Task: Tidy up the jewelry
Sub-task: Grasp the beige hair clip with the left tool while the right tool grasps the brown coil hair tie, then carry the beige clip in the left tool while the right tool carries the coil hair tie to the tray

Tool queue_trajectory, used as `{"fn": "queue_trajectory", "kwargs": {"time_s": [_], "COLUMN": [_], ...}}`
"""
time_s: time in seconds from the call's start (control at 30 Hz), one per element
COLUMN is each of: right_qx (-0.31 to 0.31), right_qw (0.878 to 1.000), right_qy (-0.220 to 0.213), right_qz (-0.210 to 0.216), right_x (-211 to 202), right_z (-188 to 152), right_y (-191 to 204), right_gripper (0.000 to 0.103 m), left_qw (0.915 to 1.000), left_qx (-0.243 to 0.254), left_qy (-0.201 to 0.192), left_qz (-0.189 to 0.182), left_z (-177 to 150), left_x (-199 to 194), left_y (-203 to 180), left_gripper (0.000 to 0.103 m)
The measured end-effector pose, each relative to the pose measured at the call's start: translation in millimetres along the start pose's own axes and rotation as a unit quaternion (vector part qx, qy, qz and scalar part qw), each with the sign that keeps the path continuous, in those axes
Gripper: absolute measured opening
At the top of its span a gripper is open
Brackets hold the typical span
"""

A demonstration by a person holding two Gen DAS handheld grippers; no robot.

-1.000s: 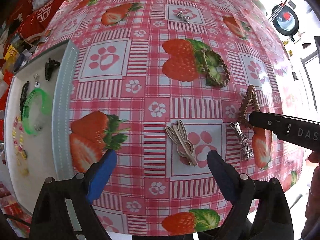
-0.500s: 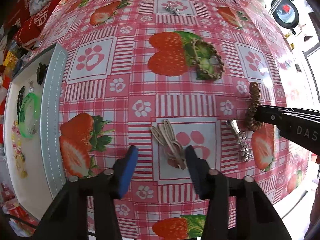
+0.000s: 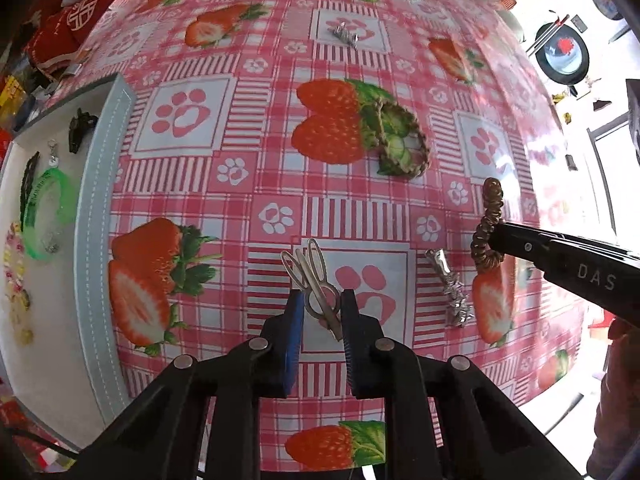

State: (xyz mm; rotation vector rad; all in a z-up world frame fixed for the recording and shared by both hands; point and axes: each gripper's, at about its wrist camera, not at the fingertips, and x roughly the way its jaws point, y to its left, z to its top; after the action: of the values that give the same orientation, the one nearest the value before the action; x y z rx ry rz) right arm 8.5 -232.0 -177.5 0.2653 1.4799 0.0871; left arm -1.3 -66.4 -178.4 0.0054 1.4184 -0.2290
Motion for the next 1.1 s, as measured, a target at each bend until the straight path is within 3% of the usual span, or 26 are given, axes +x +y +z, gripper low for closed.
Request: {"fn": "queue_trajectory", "kwargs": {"time_s": [0.33, 0.57, 0.83, 1.1], "right_qx": [-0.001, -0.032, -0.112, -0.199], "right_qw": [1.000, 0.998, 0.990, 0.974], "right_qy": [-0.012, -0.020, -0.014, 0.002], "right_qz": [0.026, 0.050, 0.082, 0.107], "right_x": [-22, -34, -38, -28], "right_z": [-2, 8, 21, 22], "right_y": [-1, 31, 107, 196], "right_gripper": [0.012, 0.012, 0.012, 0.012], "left_qw": [0.9991, 0.9970, 0.9890, 0.9735], "left_qx": [-0.001, -0.034, -0.109, -0.193], "left_qy": [-0.042, -0.069, -0.093, -0.093], "left_qz": [-0.004, 0.006, 0.037, 0.078], "left_z": [-3, -12, -33, -71], "left_x": [-39, -66, -92, -102], "left_y": [6, 45, 106, 180], "left_gripper": [0.025, 0.025, 0.025, 0.025]}}
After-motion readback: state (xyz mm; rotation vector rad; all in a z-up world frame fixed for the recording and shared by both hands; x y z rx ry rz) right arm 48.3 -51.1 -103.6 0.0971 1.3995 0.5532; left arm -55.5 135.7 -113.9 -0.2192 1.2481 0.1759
